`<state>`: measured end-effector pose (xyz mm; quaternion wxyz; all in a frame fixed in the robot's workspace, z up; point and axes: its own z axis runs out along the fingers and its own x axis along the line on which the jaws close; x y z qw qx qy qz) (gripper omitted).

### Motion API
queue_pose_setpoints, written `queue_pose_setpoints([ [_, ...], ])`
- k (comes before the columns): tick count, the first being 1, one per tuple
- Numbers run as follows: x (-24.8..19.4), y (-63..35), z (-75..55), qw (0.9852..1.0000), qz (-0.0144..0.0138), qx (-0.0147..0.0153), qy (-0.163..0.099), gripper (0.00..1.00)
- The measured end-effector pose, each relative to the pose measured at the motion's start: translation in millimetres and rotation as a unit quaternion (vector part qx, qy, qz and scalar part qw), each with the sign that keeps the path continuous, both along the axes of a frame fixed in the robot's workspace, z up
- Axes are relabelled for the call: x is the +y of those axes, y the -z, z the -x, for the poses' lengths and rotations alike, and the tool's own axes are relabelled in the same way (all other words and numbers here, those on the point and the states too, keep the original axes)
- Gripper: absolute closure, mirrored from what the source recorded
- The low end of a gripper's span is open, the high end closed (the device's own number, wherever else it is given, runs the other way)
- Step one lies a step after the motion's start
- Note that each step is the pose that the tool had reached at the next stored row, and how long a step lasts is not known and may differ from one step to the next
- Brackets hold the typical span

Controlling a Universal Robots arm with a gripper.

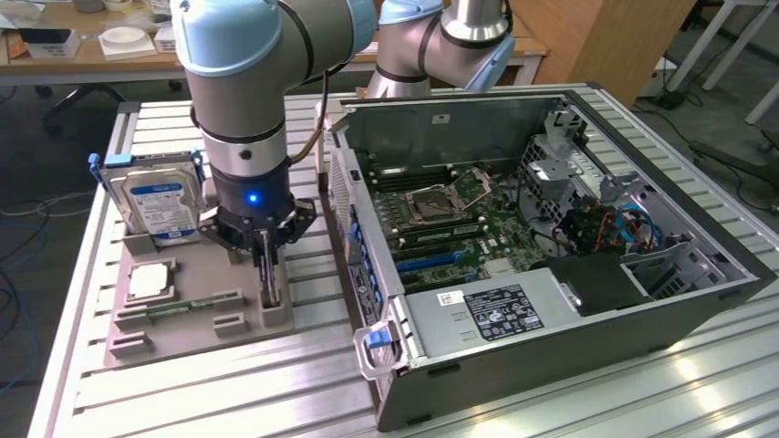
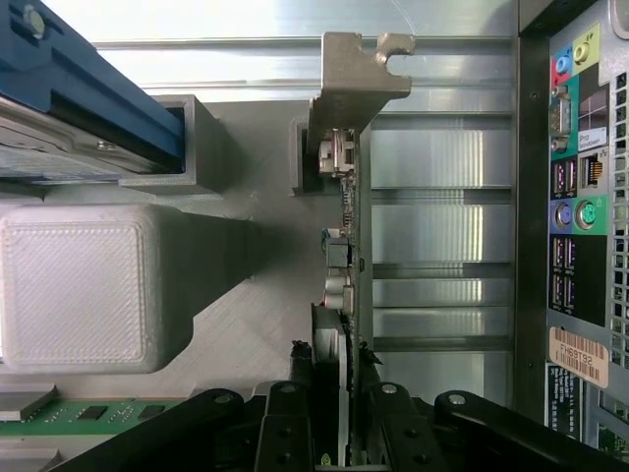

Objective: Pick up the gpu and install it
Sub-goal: 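Pick up the gpu and move the gpu toward the slot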

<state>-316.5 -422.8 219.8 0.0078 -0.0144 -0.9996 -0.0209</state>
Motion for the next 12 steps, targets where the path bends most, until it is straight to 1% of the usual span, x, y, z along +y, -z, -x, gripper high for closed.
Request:
queue_pose_setpoints([
  [9,0.0,0.0,0.0,1.0000,0.0000,0.0000,0.000,0.73],
  [12,0.0,0.1,-0.5,1.0000,0.0000,0.0000,-0.007,0.73],
])
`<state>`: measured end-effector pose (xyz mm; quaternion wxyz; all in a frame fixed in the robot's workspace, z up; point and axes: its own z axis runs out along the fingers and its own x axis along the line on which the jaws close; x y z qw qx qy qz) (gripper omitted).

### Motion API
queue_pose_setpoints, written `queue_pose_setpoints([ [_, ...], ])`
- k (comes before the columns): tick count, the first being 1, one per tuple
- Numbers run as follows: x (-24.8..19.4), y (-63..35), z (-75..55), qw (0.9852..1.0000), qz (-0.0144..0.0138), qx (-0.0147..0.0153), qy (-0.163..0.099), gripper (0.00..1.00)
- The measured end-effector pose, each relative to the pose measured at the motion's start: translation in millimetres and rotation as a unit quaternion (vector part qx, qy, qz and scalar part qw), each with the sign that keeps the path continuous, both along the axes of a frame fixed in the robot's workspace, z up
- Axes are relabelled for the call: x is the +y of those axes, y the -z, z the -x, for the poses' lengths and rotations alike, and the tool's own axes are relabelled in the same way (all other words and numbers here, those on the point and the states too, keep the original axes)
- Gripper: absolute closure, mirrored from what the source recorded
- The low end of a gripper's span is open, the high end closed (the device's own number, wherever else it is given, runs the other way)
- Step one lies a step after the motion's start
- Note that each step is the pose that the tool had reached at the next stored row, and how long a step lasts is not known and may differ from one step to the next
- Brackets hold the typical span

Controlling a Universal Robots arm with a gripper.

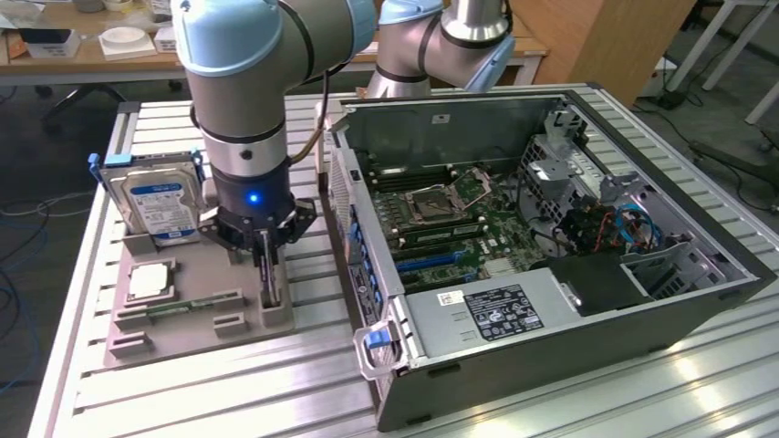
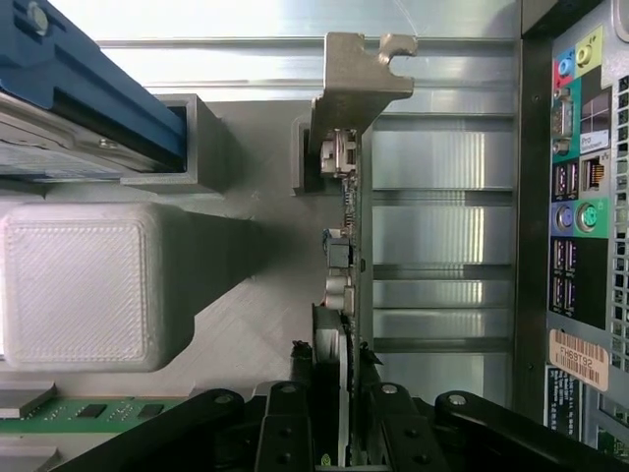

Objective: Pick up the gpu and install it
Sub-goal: 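Pick up the gpu and move the gpu toward the slot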

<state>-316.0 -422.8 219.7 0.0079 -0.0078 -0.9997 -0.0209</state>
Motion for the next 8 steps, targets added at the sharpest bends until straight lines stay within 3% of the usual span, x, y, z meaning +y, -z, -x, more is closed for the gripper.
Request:
queue_pose_setpoints([
  [8,0.0,-1.2,-0.1,1.0000,0.0000,0.0000,-0.003,0.73],
])
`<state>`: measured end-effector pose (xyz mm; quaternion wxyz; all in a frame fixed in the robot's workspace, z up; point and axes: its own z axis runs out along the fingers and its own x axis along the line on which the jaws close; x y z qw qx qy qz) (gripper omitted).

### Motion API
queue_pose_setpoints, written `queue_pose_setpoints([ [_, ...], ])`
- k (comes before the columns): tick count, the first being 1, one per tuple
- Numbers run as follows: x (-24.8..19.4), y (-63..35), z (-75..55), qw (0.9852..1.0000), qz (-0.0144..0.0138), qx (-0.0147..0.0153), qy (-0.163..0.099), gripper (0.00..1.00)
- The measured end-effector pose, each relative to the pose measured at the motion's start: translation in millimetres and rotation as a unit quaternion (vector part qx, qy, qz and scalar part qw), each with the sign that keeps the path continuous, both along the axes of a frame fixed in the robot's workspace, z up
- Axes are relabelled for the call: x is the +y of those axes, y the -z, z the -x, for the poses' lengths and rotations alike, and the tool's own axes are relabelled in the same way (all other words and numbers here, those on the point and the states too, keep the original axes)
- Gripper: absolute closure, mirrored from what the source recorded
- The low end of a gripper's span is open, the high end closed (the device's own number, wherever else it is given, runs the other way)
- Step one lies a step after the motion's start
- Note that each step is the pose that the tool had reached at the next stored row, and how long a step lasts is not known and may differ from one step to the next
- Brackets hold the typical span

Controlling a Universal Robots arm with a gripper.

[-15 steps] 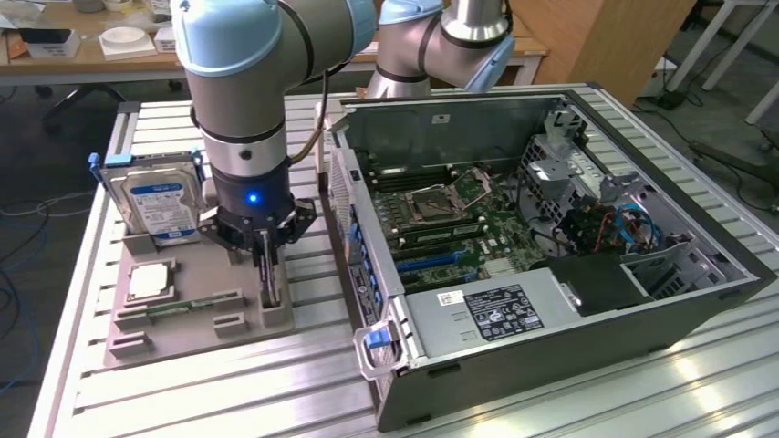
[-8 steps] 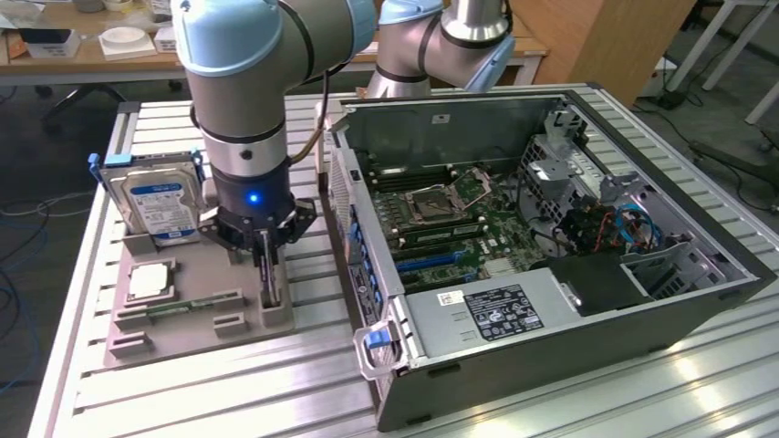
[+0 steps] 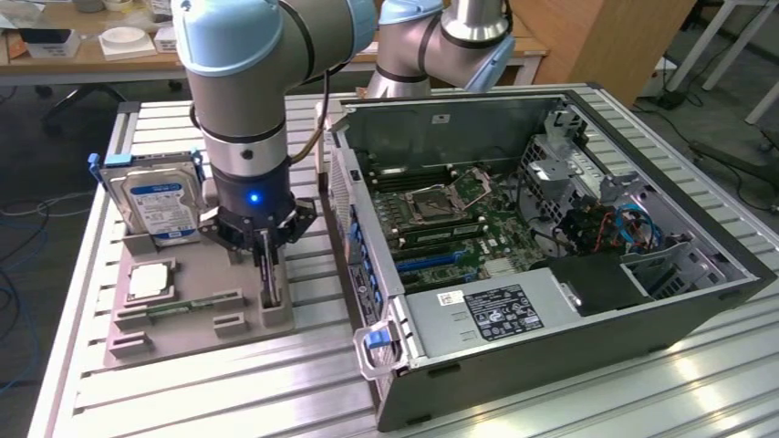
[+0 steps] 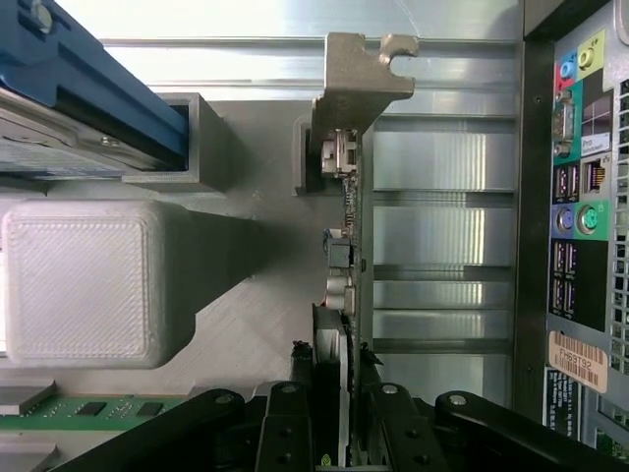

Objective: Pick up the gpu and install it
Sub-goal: 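Pick up the gpu and move the gpu toward the slot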

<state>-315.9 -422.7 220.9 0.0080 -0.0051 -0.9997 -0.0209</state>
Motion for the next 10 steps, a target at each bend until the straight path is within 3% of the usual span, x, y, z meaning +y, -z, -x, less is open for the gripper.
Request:
queue_pose_setpoints([
  [10,0.0,-17.8,0.1,1.0000,0.0000,0.0000,0.000,0.73],
])
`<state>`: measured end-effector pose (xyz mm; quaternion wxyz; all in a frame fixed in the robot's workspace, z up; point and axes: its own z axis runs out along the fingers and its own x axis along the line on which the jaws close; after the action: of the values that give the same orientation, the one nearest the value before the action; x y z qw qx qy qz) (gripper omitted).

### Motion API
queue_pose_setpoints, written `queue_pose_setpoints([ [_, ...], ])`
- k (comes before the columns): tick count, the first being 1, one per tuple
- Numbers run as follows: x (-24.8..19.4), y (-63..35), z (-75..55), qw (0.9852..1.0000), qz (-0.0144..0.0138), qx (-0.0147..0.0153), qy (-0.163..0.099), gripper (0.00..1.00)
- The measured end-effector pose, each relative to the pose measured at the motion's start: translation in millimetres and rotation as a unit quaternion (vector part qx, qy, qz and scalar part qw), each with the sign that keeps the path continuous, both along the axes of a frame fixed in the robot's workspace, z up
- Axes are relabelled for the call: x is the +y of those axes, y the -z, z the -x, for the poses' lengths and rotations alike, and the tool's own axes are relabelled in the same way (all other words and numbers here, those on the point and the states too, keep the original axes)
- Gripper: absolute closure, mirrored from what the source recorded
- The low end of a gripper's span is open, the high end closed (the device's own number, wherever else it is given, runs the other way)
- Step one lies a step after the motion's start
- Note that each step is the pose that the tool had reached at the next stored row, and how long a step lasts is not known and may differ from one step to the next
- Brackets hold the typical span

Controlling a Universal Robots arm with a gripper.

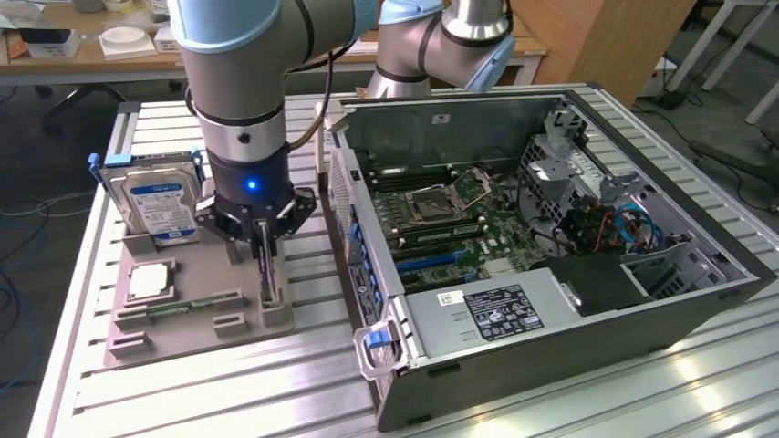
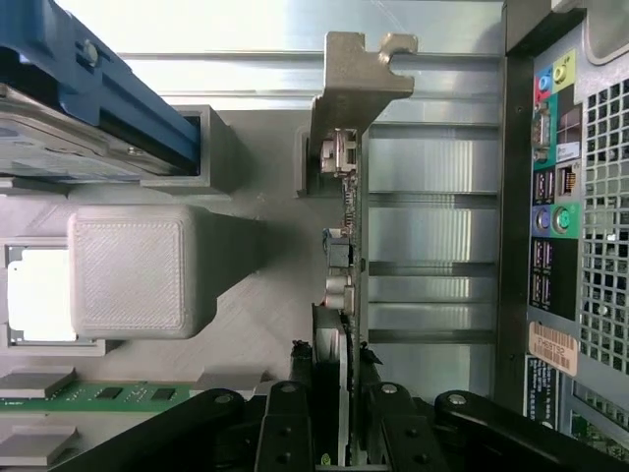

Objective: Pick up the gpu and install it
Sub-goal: 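Pick up the gpu and move the gpu toward the slot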

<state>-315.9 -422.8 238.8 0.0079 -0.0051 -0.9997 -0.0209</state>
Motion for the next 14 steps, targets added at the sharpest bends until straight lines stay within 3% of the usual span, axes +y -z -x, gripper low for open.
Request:
queue_pose_setpoints([
  [14,0.0,-21.4,0.0,1.0000,-0.0002,-0.0003,0.000,0.73],
])
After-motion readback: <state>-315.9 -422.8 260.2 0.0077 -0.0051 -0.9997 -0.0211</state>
